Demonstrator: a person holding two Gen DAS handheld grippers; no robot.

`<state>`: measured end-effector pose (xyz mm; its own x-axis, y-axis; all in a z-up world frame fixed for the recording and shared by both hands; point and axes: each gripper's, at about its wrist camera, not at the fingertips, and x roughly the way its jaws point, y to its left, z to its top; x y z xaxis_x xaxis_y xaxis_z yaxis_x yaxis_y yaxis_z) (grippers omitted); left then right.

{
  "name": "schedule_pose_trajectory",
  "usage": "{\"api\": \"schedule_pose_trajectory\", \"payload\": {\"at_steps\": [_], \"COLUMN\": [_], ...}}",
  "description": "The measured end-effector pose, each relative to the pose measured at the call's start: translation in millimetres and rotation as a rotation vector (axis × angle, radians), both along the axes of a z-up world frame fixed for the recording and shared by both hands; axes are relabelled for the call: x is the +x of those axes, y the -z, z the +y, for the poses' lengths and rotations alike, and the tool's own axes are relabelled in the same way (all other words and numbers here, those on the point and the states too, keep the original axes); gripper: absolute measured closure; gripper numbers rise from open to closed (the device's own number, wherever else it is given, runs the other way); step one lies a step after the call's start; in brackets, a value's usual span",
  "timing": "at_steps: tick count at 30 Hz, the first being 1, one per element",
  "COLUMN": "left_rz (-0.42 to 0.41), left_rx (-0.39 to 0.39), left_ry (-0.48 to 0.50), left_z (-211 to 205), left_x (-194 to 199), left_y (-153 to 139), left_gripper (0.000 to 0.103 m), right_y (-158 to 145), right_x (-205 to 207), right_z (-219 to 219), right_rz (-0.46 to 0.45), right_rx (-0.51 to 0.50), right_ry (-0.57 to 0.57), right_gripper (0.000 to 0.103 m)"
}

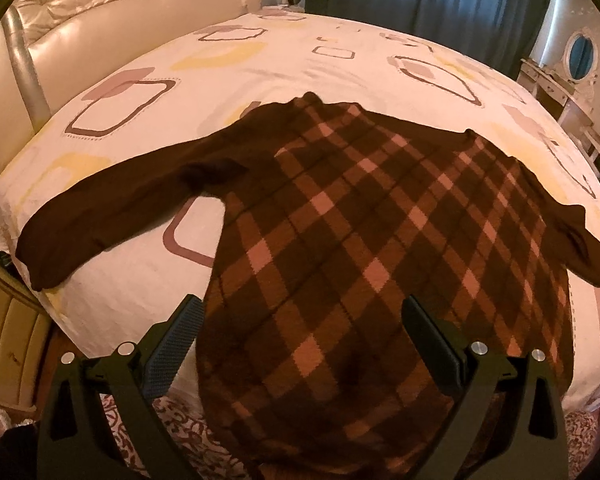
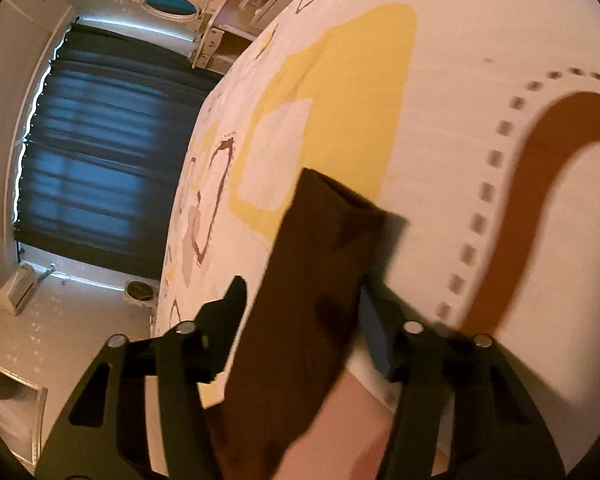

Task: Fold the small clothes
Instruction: 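Grasp the sweater sleeve cuff with the right gripper and lift it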

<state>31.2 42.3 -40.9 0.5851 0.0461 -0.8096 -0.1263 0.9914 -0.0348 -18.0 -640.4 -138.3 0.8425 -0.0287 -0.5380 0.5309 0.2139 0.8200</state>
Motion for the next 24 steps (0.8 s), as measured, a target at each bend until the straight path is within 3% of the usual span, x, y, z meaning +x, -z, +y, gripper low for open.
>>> {"api": "schedule_pose_trajectory", "payload": {"at_steps": [1,2,3,5,10,15,18,24], "left_rz": [0.007,0.020,0.023,0.026,0.030,0.022,0.014,-0.015], "left_rx": [-0.003,-0.018,-0.019,-0.025,-0.053,-0.064,-0.081,-0.085], "left_ry": [-0.004,-0.007,-0.010,-0.016,-0.017,-0.003,0.009,0.018], "left_z": [1.1,1.2,2.5,5.5,14.0,19.3,22.2,34.3], "left_x": [-0.4,0.7,0.3,0.2,3.0,7.6,8.3,5.0], "left_y": [0.5,1.9,2.1,2.4,3.9,4.8,2.2,-5.8], "left_gripper": [0.004,0.004,0.004,0.004,0.004,0.004,0.004,0.004], "right_y": [3.5,5.7,11.3,14.6,-0.8,-38.8,-78.0,-144.1], "right_x": [6.9,9.1,12.7,9.1,-28.7,-25.4,-8.0,42.9], "right_z": [-3.0,-4.4,-6.8,-12.5,-31.0,-8.1,34.1,183.0], "right_rz": [0.004,0.010,0.037,0.051,0.091,0.000,-0.082,-0.195], "right_rx": [0.005,0.012,0.027,0.038,-0.052,-0.121,-0.198,-0.399], "right_ry": [-0.011,-0.020,-0.033,-0.025,0.076,0.002,-0.111,-0.447], "right_gripper": [0.073,0.095,0.100,0.100,0.100,0.100,0.100,0.100]}}
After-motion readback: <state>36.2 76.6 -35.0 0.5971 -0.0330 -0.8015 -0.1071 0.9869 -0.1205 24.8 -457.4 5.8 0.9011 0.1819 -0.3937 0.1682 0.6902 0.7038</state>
